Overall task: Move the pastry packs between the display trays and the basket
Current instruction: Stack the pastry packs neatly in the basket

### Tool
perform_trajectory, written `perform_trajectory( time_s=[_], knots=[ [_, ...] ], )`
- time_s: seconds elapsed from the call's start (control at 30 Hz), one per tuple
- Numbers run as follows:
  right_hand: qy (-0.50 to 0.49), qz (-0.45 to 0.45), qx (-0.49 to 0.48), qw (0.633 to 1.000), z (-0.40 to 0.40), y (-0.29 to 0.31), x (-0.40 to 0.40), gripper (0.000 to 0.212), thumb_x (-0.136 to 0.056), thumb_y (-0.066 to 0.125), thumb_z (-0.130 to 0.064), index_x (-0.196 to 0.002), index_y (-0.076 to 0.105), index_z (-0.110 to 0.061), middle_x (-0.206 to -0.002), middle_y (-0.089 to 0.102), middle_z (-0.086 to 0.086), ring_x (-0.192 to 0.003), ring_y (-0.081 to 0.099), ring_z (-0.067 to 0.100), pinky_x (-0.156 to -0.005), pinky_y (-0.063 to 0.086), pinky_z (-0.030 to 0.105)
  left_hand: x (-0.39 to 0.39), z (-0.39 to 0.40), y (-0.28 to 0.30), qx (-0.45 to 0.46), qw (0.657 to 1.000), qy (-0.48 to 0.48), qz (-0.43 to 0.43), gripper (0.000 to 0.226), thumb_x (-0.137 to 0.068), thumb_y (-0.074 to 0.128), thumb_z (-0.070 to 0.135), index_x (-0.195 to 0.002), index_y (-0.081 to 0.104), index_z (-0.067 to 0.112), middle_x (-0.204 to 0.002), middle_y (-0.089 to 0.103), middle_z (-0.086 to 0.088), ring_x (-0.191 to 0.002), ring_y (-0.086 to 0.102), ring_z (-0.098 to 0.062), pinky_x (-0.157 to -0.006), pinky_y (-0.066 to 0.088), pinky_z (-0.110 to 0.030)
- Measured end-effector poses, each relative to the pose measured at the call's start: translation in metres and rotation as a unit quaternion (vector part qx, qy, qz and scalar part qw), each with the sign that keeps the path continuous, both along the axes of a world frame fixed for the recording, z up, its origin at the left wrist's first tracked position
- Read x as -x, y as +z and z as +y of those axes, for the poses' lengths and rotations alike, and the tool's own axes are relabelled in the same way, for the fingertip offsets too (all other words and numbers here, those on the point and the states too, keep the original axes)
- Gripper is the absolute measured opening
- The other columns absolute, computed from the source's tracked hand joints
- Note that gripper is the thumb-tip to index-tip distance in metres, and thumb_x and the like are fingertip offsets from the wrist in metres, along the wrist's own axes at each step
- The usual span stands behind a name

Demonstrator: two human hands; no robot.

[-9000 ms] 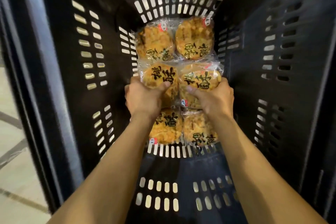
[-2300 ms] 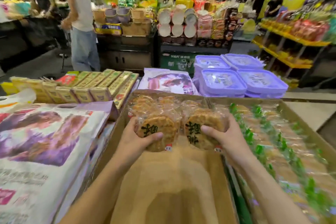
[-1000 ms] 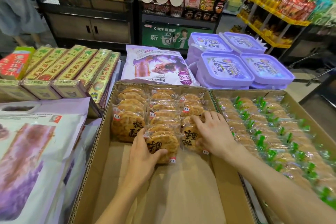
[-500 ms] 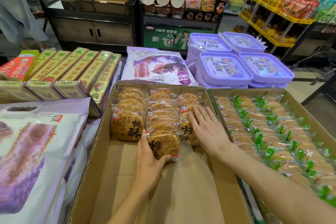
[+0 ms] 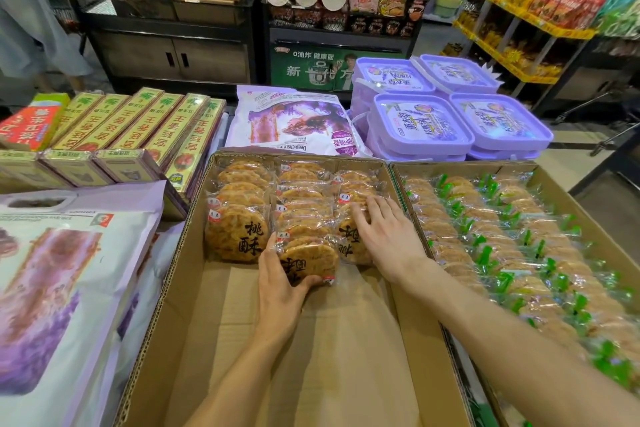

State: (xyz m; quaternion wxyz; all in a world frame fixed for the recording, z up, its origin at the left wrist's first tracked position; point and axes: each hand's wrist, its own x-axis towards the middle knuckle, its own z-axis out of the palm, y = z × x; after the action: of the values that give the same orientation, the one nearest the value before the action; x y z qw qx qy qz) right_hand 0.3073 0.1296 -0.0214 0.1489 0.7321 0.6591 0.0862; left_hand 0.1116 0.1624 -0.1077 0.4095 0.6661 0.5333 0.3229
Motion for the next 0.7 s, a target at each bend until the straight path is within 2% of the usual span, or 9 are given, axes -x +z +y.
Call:
perform_trajectory(
  time_s=[0.1,0.2,0.27,0.33,0.4,0.47,0.5,0.57,0.7],
  knots=[
    [-0.001,0.011,-0.007,1.0,-0.006,-0.003,0.001,0.095,-0.09,0.062,-0.002,-0.159,-0.002,-0.008,-0.163,0.008,0.031,-0.153,0.009,0.042,-0.126,0.006,0.049,0.003,-0.002,0.002,-0.005,1.0,-0.006,0.002,0.115,-0.071,0.091,0.028,-0.159,0.018,0.017,-0.155,0.033,-0.006,-0.144,0.03,-0.017,-0.111,0.02,-0.02],
    [0.005,0.027,-0.016,1.0,-0.011,-0.004,0.002,0.093,-0.09,0.057,0.003,-0.16,-0.004,-0.008,-0.164,-0.001,0.03,-0.154,0.002,0.041,-0.127,0.005,0.047,0.01,-0.01,0.005,-0.004,1.0,-0.01,0.007,0.122,-0.071,0.091,0.03,-0.161,0.009,0.022,-0.155,0.03,-0.001,-0.138,0.026,-0.003,-0.111,0.02,-0.021],
    [0.008,0.044,-0.027,0.999,-0.014,-0.004,0.003,0.086,-0.091,0.054,0.004,-0.16,0.004,-0.007,-0.165,0.0,0.029,-0.154,0.003,0.04,-0.127,0.007,0.046,0.015,-0.015,0.008,-0.019,1.0,0.0,0.007,0.123,-0.072,0.091,0.032,-0.161,0.006,0.025,-0.157,0.027,-0.002,-0.141,0.026,-0.007,-0.115,0.024,-0.027],
    [0.002,0.066,-0.032,0.997,-0.016,-0.006,0.005,0.083,-0.09,0.057,0.003,-0.159,0.011,-0.006,-0.165,0.005,0.027,-0.154,0.009,0.039,-0.126,0.012,0.044,0.021,-0.014,0.014,-0.084,0.996,0.02,0.038,0.121,-0.073,0.09,0.032,-0.161,0.007,0.023,-0.16,0.025,-0.006,-0.147,0.025,-0.018,-0.119,0.026,-0.036],
    [-0.009,0.08,-0.033,0.996,-0.019,-0.011,0.008,0.086,-0.088,0.062,0.002,-0.158,0.012,-0.006,-0.165,0.007,0.026,-0.153,0.011,0.038,-0.126,0.014,0.043,0.025,-0.004,0.022,-0.224,0.967,-0.004,0.123,0.114,-0.075,0.087,0.034,-0.161,0.014,0.016,-0.162,0.024,-0.011,-0.152,0.02,-0.025,-0.123,0.024,-0.045],
    [-0.014,0.083,-0.038,0.996,-0.021,-0.016,0.01,0.093,-0.086,0.066,-0.001,-0.159,0.01,-0.007,-0.165,0.005,0.026,-0.154,0.009,0.039,-0.127,0.011,0.043,0.025,0.007,0.028,-0.348,0.904,-0.098,0.23,0.109,-0.076,0.083,0.039,-0.16,0.019,0.014,-0.164,0.023,-0.013,-0.154,0.016,-0.03,-0.123,0.018,-0.051],
    [-0.015,0.082,-0.041,0.996,-0.022,-0.019,0.01,0.094,-0.086,0.066,-0.003,-0.159,0.008,-0.007,-0.165,0.003,0.026,-0.154,0.007,0.04,-0.126,0.008,0.044,0.023,0.012,0.028,-0.373,0.874,-0.143,0.277,0.11,-0.075,0.084,0.042,-0.16,0.02,0.013,-0.165,0.023,-0.013,-0.155,0.014,-0.031,-0.123,0.017,-0.053],
    [-0.018,0.081,-0.046,0.995,-0.022,-0.023,0.011,0.094,-0.088,0.065,-0.006,-0.16,0.005,-0.007,-0.165,0.0,0.027,-0.154,0.003,0.041,-0.125,0.003,0.045,0.02,0.019,0.025,-0.372,0.838,-0.192,0.349,0.117,-0.069,0.088,0.045,-0.16,0.022,0.013,-0.165,0.023,-0.013,-0.155,0.014,-0.031,-0.123,0.018,-0.054],
    [-0.033,0.08,-0.047,0.995,-0.022,-0.026,0.014,0.094,-0.09,0.061,-0.001,-0.16,-0.001,-0.007,-0.164,-0.007,0.031,-0.154,-0.005,0.042,-0.122,-0.006,0.045,0.019,0.022,0.018,-0.359,0.827,-0.198,0.386,0.115,-0.067,0.09,0.034,-0.16,0.024,0.012,-0.165,0.023,-0.016,-0.153,0.021,-0.034,-0.119,0.031,-0.053]
  ],
)
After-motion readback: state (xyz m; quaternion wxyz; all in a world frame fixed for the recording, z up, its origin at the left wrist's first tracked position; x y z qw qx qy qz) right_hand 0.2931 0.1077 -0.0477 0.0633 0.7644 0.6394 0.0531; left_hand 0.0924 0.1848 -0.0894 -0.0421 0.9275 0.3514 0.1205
